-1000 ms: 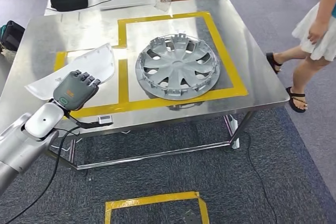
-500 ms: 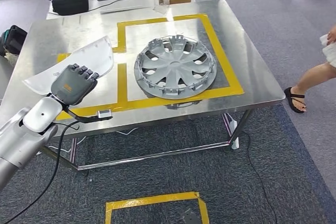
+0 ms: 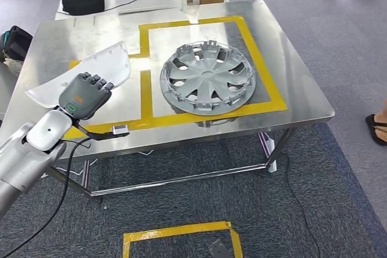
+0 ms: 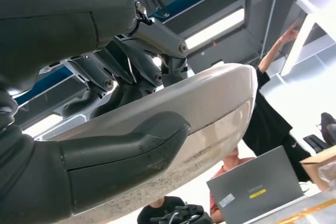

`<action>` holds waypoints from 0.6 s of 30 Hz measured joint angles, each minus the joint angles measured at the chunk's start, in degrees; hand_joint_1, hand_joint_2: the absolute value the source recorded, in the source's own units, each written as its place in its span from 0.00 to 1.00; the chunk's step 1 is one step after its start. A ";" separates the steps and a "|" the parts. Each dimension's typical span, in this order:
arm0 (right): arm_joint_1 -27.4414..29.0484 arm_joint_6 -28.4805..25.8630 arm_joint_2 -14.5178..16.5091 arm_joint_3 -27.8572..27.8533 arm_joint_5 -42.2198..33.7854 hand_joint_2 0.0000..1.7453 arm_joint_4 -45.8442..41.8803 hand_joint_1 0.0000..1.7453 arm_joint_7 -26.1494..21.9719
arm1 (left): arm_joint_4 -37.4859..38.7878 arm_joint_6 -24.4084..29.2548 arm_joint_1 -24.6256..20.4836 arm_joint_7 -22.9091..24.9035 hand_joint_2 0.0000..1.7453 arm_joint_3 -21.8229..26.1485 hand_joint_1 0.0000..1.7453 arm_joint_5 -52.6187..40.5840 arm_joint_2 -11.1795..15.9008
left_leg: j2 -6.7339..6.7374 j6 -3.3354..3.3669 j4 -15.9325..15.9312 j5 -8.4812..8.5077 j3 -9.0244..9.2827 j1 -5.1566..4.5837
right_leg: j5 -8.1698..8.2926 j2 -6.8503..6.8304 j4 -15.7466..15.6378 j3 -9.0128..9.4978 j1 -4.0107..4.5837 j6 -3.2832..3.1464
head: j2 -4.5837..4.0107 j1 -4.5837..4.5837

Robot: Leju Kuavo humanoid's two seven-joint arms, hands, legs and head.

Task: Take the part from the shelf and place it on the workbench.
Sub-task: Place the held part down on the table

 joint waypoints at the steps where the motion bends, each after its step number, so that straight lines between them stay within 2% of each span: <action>1: -0.07 0.00 0.01 -0.03 -0.01 0.00 -0.05 0.00 -0.03 | 0.03 -0.10 -0.13 0.00 1.00 0.08 1.00 -0.01 -0.03 | 0.03 0.27 -0.06 -0.17 0.44 0.15 | -0.78 -0.06 1.54 -0.81 0.01 0.17 | 0.00 0.19; 2: -0.14 0.00 0.01 -0.06 -0.01 0.00 -0.10 0.00 -0.05 | 0.05 -0.22 -0.24 0.00 1.00 0.16 1.00 -0.02 -0.08 | 0.07 0.42 -0.08 -0.17 0.86 0.27 | -2.08 -0.11 4.22 -2.34 -0.02 0.31 | 0.00 0.31; 4: -0.18 0.00 0.00 -0.09 -0.02 0.00 -0.14 0.00 -0.09 | 0.17 -0.60 -0.36 0.00 1.00 0.23 1.00 -0.02 -0.24 | 0.11 0.48 -0.04 -0.31 1.29 0.27 | -5.13 -0.18 11.90 -6.71 -0.17 0.64 | 0.00 0.58; 5: -0.18 0.00 -0.01 -0.10 -0.02 0.00 -0.15 0.00 -0.13 | 0.27 -0.80 -0.34 0.00 1.00 0.22 1.00 0.06 -0.35 | 0.08 0.40 -0.02 -0.50 1.49 0.31 | -5.99 -0.19 14.95 -8.80 -0.24 0.82 | 0.00 0.59; 6: -0.21 0.00 -0.01 -0.11 -0.01 0.00 -0.15 0.00 -0.16 | 0.40 -0.99 -0.30 0.00 1.00 0.20 1.00 0.17 -0.46 | 0.04 0.25 0.01 -0.76 1.77 0.39 | -5.76 -0.21 16.16 -10.06 -0.31 1.00 | 0.00 0.61; 7: -0.25 0.01 -0.01 -0.14 -0.01 0.00 -0.16 0.00 -0.19 | 0.52 -1.11 -0.28 0.00 1.00 0.19 1.00 0.29 -0.57 | -0.01 0.00 0.06 -1.07 2.16 0.53 | -4.23 -0.23 14.93 -10.10 -0.40 1.15 | 0.00 0.62; 9: -0.23 0.02 0.00 -0.24 -0.01 0.00 -0.16 0.00 -0.19 | 0.73 -1.23 -0.32 0.00 1.00 0.21 1.00 0.45 -0.76 | -0.06 -0.73 0.19 -1.92 3.16 0.87 | 1.06 -0.21 7.43 -7.51 -0.69 1.53 | 0.00 0.65; 10: -0.17 0.03 0.02 -0.31 -0.01 0.00 -0.16 0.00 -0.18 | 0.81 -1.25 -0.38 0.00 1.00 0.23 1.00 0.47 -0.83 | -0.09 -1.15 0.32 -2.31 3.48 0.95 | 2.58 -0.17 3.54 -6.14 -0.73 1.51 | 0.00 0.75; 11: -0.13 0.04 0.04 -0.37 -0.01 0.00 -0.16 0.00 -0.17 | 0.88 -1.26 -0.47 0.00 1.00 0.25 1.00 0.47 -0.87 | -0.11 -1.57 0.41 -2.61 3.56 0.92 | 3.36 -0.13 1.09 -5.15 -0.74 1.15 | 0.00 0.79; 12: -0.09 0.05 0.06 -0.42 -0.01 0.00 -0.16 0.00 -0.17 | 0.96 -1.28 -0.53 0.00 1.00 0.27 1.00 0.47 -0.90 | -0.12 -1.95 0.49 -2.80 3.54 0.84 | 3.30 -0.08 0.11 -4.81 -0.68 0.61 | 0.00 0.81; 14: -0.01 0.08 0.10 -0.47 -0.01 0.00 -0.18 0.00 -0.16 | 1.05 -1.32 -0.59 -0.01 1.00 0.29 1.00 0.48 -0.94 | -0.11 -2.53 0.59 -2.93 3.43 0.80 | 3.10 -0.03 0.17 -4.58 -0.62 -0.71 | 0.00 0.68; 15: 0.06 0.08 0.11 -0.48 0.01 0.00 -0.18 0.00 -0.18 | 1.08 -1.33 -0.61 -0.01 1.00 0.30 1.00 0.49 -0.99 | -0.02 -2.75 1.26 -2.92 3.15 0.86 | 3.13 0.04 0.14 -4.43 -0.66 -1.07 | 0.00 0.61; 16: 0.08 0.08 0.12 -0.49 0.01 0.00 -0.19 0.00 -0.20 | 1.10 -1.33 -0.66 -0.01 1.00 0.32 1.00 0.49 -1.03 | 0.07 -2.91 2.86 -3.11 2.27 0.89 | 3.02 0.10 0.04 -4.13 -0.71 -1.39 | 0.00 0.50; 18: 0.10 0.07 0.13 -0.50 0.01 0.00 -0.19 0.00 -0.22 | 1.20 -1.32 -0.66 -0.03 1.00 0.31 1.00 0.53 -1.15 | 0.23 -3.12 9.28 -4.97 -1.47 0.86 | 2.62 0.15 -0.21 -3.45 -0.72 -1.98 | 0.00 0.38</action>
